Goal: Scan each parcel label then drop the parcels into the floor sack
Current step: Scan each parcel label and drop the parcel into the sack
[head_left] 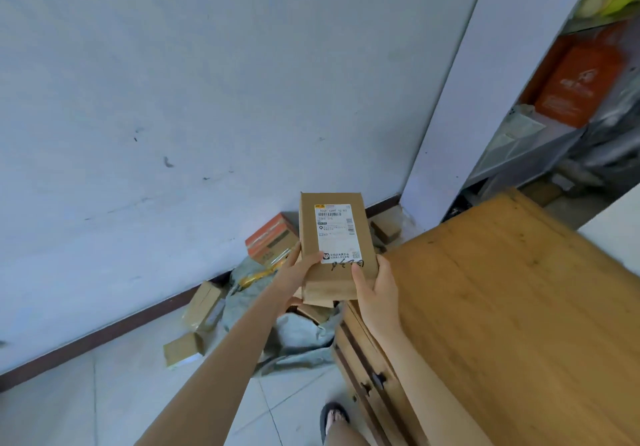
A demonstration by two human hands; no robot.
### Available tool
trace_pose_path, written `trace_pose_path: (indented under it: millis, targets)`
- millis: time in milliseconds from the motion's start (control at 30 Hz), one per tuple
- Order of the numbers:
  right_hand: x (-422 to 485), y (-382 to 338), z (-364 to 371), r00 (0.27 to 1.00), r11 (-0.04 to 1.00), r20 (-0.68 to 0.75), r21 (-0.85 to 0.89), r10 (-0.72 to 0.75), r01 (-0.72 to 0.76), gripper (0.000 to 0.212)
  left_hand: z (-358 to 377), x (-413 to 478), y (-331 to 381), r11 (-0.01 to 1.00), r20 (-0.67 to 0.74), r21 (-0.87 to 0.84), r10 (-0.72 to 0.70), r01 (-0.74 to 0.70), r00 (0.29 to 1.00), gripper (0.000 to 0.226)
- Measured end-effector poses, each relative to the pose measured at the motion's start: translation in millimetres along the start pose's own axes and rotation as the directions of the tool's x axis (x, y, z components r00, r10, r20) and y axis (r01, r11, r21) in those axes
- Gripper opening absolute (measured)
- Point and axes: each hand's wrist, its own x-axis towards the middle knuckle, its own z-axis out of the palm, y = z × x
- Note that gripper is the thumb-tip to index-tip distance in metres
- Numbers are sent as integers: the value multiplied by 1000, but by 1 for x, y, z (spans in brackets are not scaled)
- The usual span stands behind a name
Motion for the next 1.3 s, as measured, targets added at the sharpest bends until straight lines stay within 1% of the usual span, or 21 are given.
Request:
trace_pose_path:
  millis: [67, 167, 233, 300, 500, 600, 767, 867, 933, 1033, 1067, 1167, 1300]
  targets:
    - [22, 4, 24, 999, 999, 23, -5, 34, -33, 38, -15, 24, 6, 1000, -33, -9, -2, 2, 999, 64]
    - [59, 10, 57, 997, 999, 62, -6, 53, -52, 31, -35, 64, 18, 1000, -64, -14, -9, 9, 998, 57]
    - [83, 14, 76, 993, 999, 102, -6, 54, -53, 29, -45, 90, 28, 999, -96, 8, -31, 32, 995, 57]
    - [106, 21, 92, 987, 995, 128, -19, 99, -98, 34, -53, 114, 35, 998, -110, 33, -57, 61, 992, 57]
    - [155, 35, 131, 960, 966, 116, -48, 256, -252, 45, -75, 175, 49, 991, -110, 98, -85, 96, 990, 56]
    - [171, 44, 148, 947, 952, 103, -76, 304, -298, 42, -85, 203, 50, 985, -77, 136, -96, 106, 992, 57]
    - [191, 57, 185, 919, 916, 56, -121, 391, -383, 42, -110, 249, 43, 973, -33, 211, -89, 94, 995, 48]
    - [191, 71, 217, 892, 890, 60, -125, 449, -439, 44, -139, 274, 21, 959, -44, 242, -138, 145, 989, 53]
    - [185, 84, 237, 868, 872, 102, -123, 487, -475, 44, -160, 283, 0, 945, -68, 241, -210, 220, 975, 56]
    - [178, 118, 278, 812, 828, 160, -138, 561, -544, 39, -197, 300, -41, 920, -102, 219, -311, 326, 945, 59]
    - [174, 132, 290, 787, 806, 176, -147, 592, -573, 40, -208, 306, -56, 910, -117, 218, -333, 351, 936, 59]
    - [167, 177, 328, 716, 747, 215, -193, 664, -636, 52, -235, 328, -105, 888, -154, 235, -368, 396, 917, 62]
    - [171, 246, 371, 656, 696, 234, -235, 718, -679, 55, -254, 374, -166, 858, -192, 266, -400, 440, 896, 62]
